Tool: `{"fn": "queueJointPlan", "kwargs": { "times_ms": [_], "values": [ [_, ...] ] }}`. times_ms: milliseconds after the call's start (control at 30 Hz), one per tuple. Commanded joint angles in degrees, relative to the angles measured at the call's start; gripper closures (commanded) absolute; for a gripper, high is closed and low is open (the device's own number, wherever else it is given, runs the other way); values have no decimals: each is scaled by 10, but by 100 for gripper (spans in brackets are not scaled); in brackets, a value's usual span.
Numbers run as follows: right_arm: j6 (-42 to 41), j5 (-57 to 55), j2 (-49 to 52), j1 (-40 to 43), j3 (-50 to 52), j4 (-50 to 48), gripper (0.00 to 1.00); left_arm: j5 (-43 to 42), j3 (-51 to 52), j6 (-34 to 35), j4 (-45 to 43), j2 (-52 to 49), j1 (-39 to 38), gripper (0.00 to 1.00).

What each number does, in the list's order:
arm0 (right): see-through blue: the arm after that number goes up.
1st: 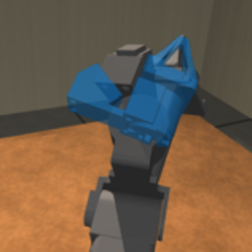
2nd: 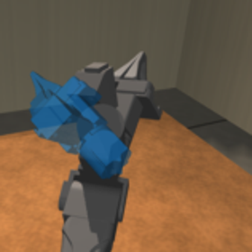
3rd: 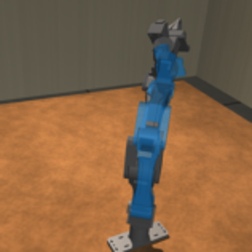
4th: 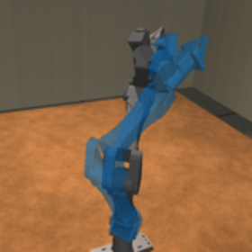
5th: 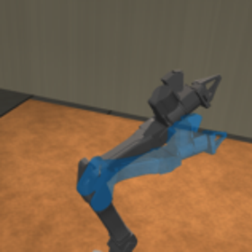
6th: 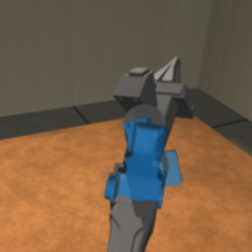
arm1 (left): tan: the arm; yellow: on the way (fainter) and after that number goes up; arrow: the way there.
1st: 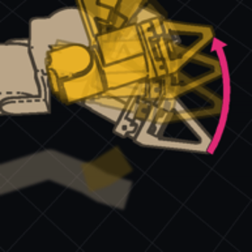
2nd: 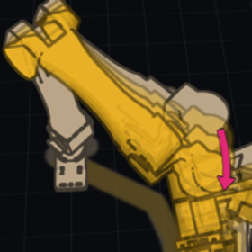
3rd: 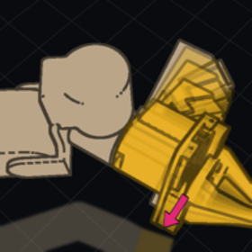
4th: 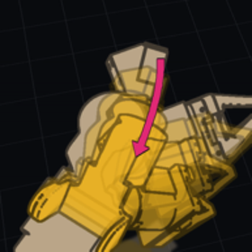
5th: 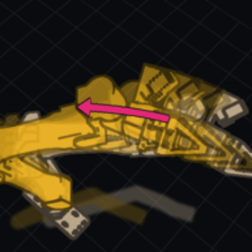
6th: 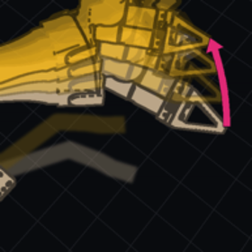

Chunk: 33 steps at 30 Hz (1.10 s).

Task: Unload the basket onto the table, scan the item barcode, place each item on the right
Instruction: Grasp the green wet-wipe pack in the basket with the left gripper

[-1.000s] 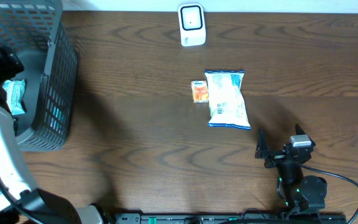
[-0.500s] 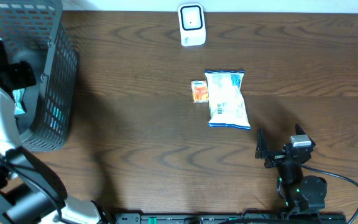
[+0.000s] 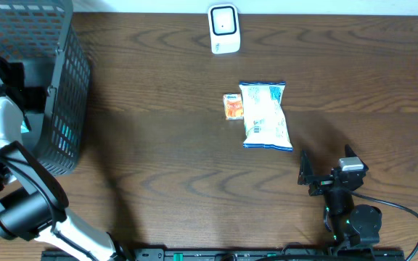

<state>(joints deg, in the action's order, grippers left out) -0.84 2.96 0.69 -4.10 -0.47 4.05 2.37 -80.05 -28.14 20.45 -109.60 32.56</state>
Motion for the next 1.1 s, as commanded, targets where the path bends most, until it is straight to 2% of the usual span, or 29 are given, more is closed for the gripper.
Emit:
{"fn": "queueJointPlan", "kwargs": {
  "times_ms": [0, 367, 467, 733, 833, 900, 1033, 1067],
  "values": [
    [-4, 0, -3, -3, 1, 2, 1, 14, 7, -8, -2, -26, 9, 6],
    [-4, 0, -3, -3, 1, 2, 1, 13, 7, -8, -26, -72, 22, 15],
    [-4, 0, -3, -3, 1, 2, 1, 13, 7, -8, -35, -74, 22, 22],
    [-4, 0, -3, -3, 1, 2, 1, 14, 7, -8, -41, -97, 28, 23],
    [-4, 0, -3, -3, 1, 2, 1, 14, 7, -7, -40, -108, 32, 28],
    [-4, 0, -3, -3, 1, 2, 1, 13, 7, -7, -40, -110, 35, 37],
    [-4, 0, -3, -3, 1, 2, 1, 13, 7, 4, -40, -109, 37, 74],
    [-4, 0, -3, -3, 1, 2, 1, 13, 7, 20, -41, -109, 37, 80]
  ]
}}
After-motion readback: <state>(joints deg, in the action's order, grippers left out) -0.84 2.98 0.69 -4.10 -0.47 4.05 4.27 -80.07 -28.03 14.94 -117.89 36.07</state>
